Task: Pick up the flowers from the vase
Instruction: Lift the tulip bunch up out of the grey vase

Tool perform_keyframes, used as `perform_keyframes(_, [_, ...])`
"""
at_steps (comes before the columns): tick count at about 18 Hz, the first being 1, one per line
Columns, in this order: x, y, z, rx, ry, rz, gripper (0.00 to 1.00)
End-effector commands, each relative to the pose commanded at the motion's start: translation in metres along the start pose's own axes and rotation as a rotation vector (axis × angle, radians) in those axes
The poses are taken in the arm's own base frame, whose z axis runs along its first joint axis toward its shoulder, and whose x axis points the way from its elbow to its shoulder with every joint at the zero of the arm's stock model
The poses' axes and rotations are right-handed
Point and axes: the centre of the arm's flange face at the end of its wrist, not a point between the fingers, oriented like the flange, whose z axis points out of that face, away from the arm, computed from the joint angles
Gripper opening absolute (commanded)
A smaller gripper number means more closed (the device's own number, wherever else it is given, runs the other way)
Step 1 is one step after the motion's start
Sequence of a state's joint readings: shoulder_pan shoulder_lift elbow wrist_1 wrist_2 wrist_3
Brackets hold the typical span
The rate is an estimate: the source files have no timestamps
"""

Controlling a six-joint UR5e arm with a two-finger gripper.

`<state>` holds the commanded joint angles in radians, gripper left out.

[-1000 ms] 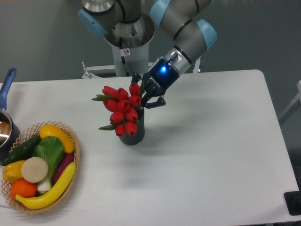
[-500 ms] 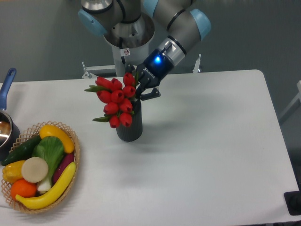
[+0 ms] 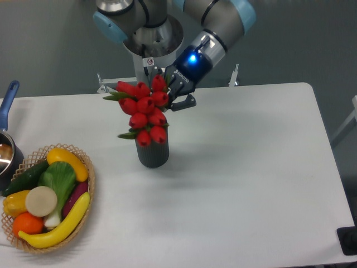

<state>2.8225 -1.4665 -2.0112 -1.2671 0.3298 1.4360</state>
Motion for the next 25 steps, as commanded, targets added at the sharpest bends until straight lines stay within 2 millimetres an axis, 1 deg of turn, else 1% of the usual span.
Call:
perform_keyframes(10, [-0.006,-0.038,-0.017,0.029,-0.03,-0.05,0.12])
perform_keyframes(13, [-0.01,-0.045,-0.025,0.052,-0.043,-0.047,0.12])
perform_keyframes(15, [-0.014,-0.047,-0.034,0.061,-0.06,-0.048,0.12])
perform_keyframes(17, [-0.016,-0.049,-0.037,0.063,-0.068,-0.047,0.12])
perform_keyframes(22, [-0.022,-0.063,-0.052,0.073,-0.096,-0.072,0.12])
perform_keyframes(24, [-0.027,-0.066,-0.062,0.078,-0.116,-0.07,0.12])
perform_keyframes(25, [-0.032,-0.072,-0.071,0.079,-0.135,-0.056,0.12])
